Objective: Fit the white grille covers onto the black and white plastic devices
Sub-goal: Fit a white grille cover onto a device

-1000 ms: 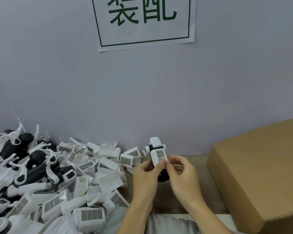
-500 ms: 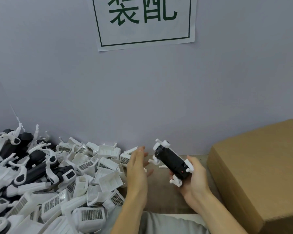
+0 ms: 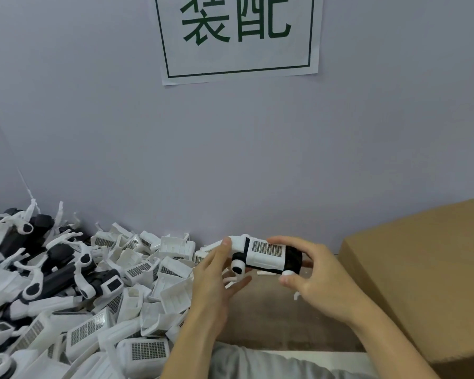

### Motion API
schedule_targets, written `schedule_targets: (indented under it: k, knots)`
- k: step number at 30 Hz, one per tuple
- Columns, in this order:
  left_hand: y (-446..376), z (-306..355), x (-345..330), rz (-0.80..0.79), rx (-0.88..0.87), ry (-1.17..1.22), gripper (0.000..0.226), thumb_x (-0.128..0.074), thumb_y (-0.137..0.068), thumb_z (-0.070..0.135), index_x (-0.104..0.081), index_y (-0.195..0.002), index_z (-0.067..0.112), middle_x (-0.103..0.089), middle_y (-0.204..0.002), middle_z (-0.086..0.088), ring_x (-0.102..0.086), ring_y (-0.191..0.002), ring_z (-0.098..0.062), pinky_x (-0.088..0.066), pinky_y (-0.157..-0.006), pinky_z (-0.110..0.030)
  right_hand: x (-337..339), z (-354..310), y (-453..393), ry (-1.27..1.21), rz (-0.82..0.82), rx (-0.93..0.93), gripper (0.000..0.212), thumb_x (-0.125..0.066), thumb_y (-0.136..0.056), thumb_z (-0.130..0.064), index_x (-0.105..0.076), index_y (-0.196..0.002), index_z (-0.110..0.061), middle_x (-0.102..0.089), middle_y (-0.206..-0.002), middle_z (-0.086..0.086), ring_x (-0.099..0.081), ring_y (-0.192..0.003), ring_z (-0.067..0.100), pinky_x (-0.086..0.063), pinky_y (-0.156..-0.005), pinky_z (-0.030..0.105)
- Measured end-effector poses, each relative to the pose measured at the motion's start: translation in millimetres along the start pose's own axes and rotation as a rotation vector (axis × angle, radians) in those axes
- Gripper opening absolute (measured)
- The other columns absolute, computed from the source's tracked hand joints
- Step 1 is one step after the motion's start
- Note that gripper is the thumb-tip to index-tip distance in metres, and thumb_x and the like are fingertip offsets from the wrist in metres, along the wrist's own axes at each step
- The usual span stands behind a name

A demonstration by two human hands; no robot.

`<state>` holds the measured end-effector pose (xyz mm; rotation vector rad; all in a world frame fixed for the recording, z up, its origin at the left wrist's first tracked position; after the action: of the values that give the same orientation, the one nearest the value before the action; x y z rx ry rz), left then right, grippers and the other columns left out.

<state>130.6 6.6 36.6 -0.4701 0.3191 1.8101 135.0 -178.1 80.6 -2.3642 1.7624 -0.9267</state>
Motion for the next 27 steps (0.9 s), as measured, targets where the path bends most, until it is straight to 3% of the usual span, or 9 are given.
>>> schedule_targets:
  k: [5, 8, 10, 12, 17, 21, 24, 25, 27]
  knots:
    - [2.7, 9.4, 1.3, 0.079, -0.067, -0.018, 0.028, -0.078, -0.074, 0.039, -0.078, -0.076, 0.012, -0.071, -0.072, -0.008, -0.07, -0.068, -0.023, -0.058, -0.059, -0.034, -1.8, -1.7, -1.6, 0.342, 0.03, 0.065, 0.055, -0.071, -0.088, -0.024, -0.051, -0.136, -0.043, -0.043, -0.124, -0.035, -0.047, -0.114, -0.004, -0.046, -0.1, 0.027]
    - [4.3, 16.3, 7.0, 0.166, -0.021, -0.076, 0.032, -0.073, -0.087, 0.037, -0.073, -0.081, 0.005, -0.07, -0.066, -0.012, -0.069, -0.06, -0.028, -0.056, -0.05, -0.033, -23.0, 1.4, -1.4, 0.631, 0.072, 0.03, 0.06, -0.066, -0.091, -0.046, -0.035, -0.142, -0.046, -0.041, -0.12, -0.018, -0.049, -0.102, 0.008, -0.044, -0.088, 0.027]
    - [6.2, 25.4, 3.1, 0.107, 0.018, -0.124, 0.039, -0.068, -0.09, 0.042, -0.072, -0.089, 0.003, -0.073, -0.072, -0.016, -0.071, -0.062, -0.03, -0.055, -0.047, -0.032, -31.8, 5.7, -0.6, 0.67, 0.111, 0.023, 0.042, -0.058, -0.096, -0.045, -0.041, -0.134, -0.04, -0.051, -0.113, -0.011, -0.054, -0.094, 0.013, -0.047, -0.08, 0.029]
    - [5.7, 37.8, 1.6, 0.108, 0.005, -0.132, 0.04, -0.06, -0.096, 0.044, -0.071, -0.091, 0.005, -0.073, -0.074, -0.013, -0.071, -0.061, -0.026, -0.055, -0.047, -0.028, -29.9, 19.4, -0.4, 0.444, 0.079, -0.107, 0.02, -0.056, -0.097, -0.044, -0.053, -0.113, -0.031, -0.061, -0.098, -0.008, -0.06, -0.083, 0.012, -0.05, -0.067, 0.028]
    - [6.6, 55.1, 24.1, 0.425, -0.173, -0.218, 0.018, -0.049, -0.092, 0.015, -0.063, -0.08, 0.01, -0.053, -0.07, -0.006, -0.049, -0.049, -0.019, -0.037, -0.05, -0.03, -2.6, 30.9, 7.4, -0.263, -0.057, -0.507, 0.031, -0.058, -0.098, -0.033, -0.067, -0.101, -0.002, -0.072, -0.084, 0.015, -0.064, -0.053, 0.022, -0.049, -0.05, 0.028]
    - [4.2, 32.5, 25.0, 0.424, -0.075, -0.223, 0.018, -0.047, -0.091, 0.008, -0.062, -0.081, 0.011, -0.051, -0.071, -0.005, -0.043, -0.053, -0.019, -0.034, -0.05, -0.028, 81.5, -14.5, 0.4, -0.728, 0.377, -0.349, 0.03, -0.054, -0.102, -0.028, -0.065, -0.102, 0.001, -0.07, -0.086, 0.017, -0.065, -0.054, 0.019, -0.049, -0.049, 0.023]
    - [2.2, 22.8, 16.2, 0.399, -0.054, -0.25, 0.018, -0.049, -0.089, 0.006, -0.062, -0.077, 0.01, -0.047, -0.064, -0.004, -0.037, -0.048, -0.017, -0.032, -0.049, -0.027, 157.2, -32.3, 19.2, -1.118, 0.758, -0.123, 0.053, -0.044, -0.105, -0.038, -0.04, -0.142, -0.001, -0.057, -0.125, 0.021, -0.072, -0.084, 0.025, -0.056, -0.068, 0.029]
    - [2.0, 21.0, 13.4, 0.379, -0.059, -0.266, 0.017, -0.05, -0.088, 0.006, -0.061, -0.075, 0.01, -0.045, -0.06, -0.003, -0.036, -0.045, -0.016, -0.031, -0.049, -0.027, 172.3, -29.3, 27.9, -1.142, 0.848, -0.121, 0.06, -0.041, -0.105, -0.04, -0.026, -0.151, -0.004, -0.051, -0.131, 0.022, -0.07, -0.09, 0.027, -0.055, -0.071, 0.03]
    - [2.3, 18.7, 9.1, 0.35, -0.076, -0.31, 0.017, -0.052, -0.086, 0.005, -0.059, -0.071, 0.009, -0.044, -0.054, -0.001, -0.035, -0.042, -0.016, -0.03, -0.05, -0.029, 180.7, -20.1, 37.9, -0.997, 0.967, -0.2, 0.046, -0.035, -0.106, -0.034, -0.034, -0.143, -0.007, -0.049, -0.129, 0.019, -0.067, -0.087, 0.024, -0.052, -0.068, 0.028]
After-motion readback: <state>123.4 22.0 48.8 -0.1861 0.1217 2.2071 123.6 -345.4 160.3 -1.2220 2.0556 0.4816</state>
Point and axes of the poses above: each hand's wrist, its own y-axis away from the middle knuckle, its own x-axis out of the back of the hand, z = x × y, the point moved 6 cm from there along -y, towards the middle knuckle
